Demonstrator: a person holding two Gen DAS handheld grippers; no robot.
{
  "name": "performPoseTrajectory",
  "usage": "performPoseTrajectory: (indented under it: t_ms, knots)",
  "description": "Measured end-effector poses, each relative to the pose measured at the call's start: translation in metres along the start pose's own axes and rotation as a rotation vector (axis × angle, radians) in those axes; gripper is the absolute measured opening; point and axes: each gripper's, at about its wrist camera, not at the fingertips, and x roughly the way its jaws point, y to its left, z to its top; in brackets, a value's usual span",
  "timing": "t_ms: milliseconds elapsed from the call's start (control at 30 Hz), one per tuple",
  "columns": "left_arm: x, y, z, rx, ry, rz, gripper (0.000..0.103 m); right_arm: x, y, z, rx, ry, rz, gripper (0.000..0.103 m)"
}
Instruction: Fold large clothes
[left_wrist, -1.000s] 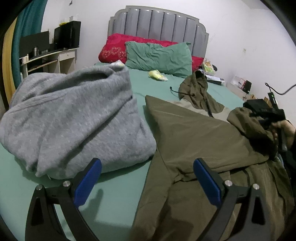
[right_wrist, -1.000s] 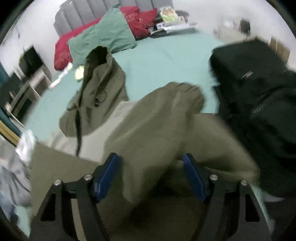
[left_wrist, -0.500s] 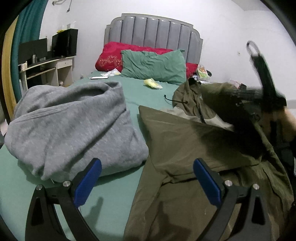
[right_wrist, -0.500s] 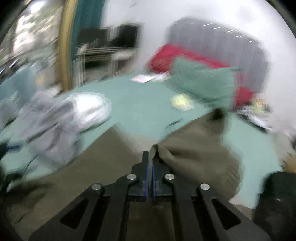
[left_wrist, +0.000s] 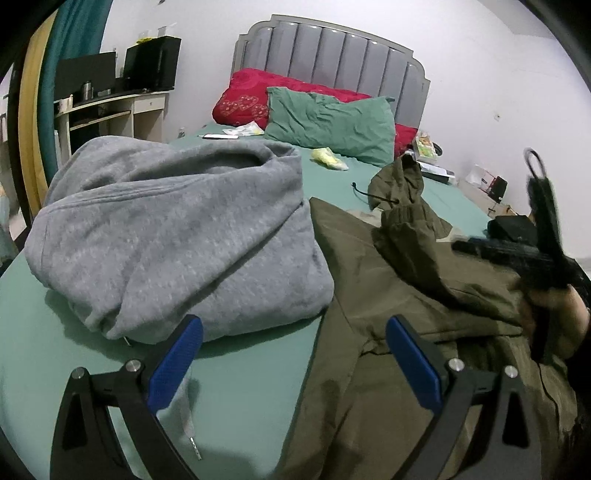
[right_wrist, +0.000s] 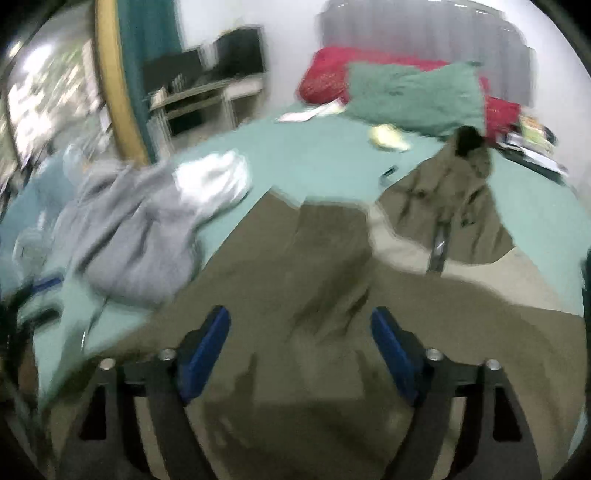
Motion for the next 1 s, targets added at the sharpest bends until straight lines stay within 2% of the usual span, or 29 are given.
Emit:
performPoseTrajectory:
  t_ms: [133, 167, 267, 333, 400, 433, 533, 567, 600, 700, 767, 1000]
  knots:
    - [0.006, 0.002, 0.004, -0.001, 0.0, 0.029, 0.1, 0.045, -0.006, 0.023, 0.109, -0.009, 0.054, 0.084]
    - [0.007, 0.004, 0.006, -0.002, -0.001, 0.039, 0.1, 0.058, 0.0, 0.022, 0.127, 0.013, 0.101, 0.084]
    - [0.008, 0.012, 0.011, -0.018, -0.014, 0.091, 0.1, 0.098, 0.033, 0.009, 0.127, 0.186, 0.327, 0.084]
    - [0.008, 0.017, 0.014, -0.032, -0.019, 0.118, 0.1, 0.102, 0.061, -0.001, 0.049, 0.261, 0.407, 0.084]
    - [0.009, 0.023, 0.019, -0.052, -0.023, 0.148, 0.1, 0.081, 0.074, 0.001, -0.043, 0.206, 0.406, 0.084]
    - [0.009, 0.026, 0.019, -0.065, -0.023, 0.166, 0.1, 0.071, 0.071, 0.006, -0.045, 0.167, 0.405, 0.084]
    - [0.011, 0.038, 0.017, -0.105, -0.011, 0.22, 0.1, 0.04, 0.031, 0.033, 0.016, 0.007, 0.309, 0.084]
    - [0.013, 0.041, 0.015, -0.12, -0.002, 0.236, 0.1, 0.035, 0.011, 0.044, 0.036, -0.029, 0.218, 0.084]
    - [0.015, 0.045, 0.013, -0.134, 0.008, 0.245, 0.1, 0.036, -0.01, 0.053, 0.055, -0.049, 0.115, 0.084]
    - [0.025, 0.05, 0.006, -0.163, 0.056, 0.254, 0.1, 0.053, -0.073, 0.073, 0.136, -0.051, -0.118, 0.084]
    - [0.032, 0.05, -0.001, -0.173, 0.081, 0.245, 0.1, 0.068, -0.109, 0.079, 0.212, -0.044, -0.198, 0.084]
    - [0.061, 0.053, -0.023, -0.163, 0.199, 0.242, 0.1, 0.139, -0.188, 0.086, 0.351, 0.003, -0.264, 0.084]
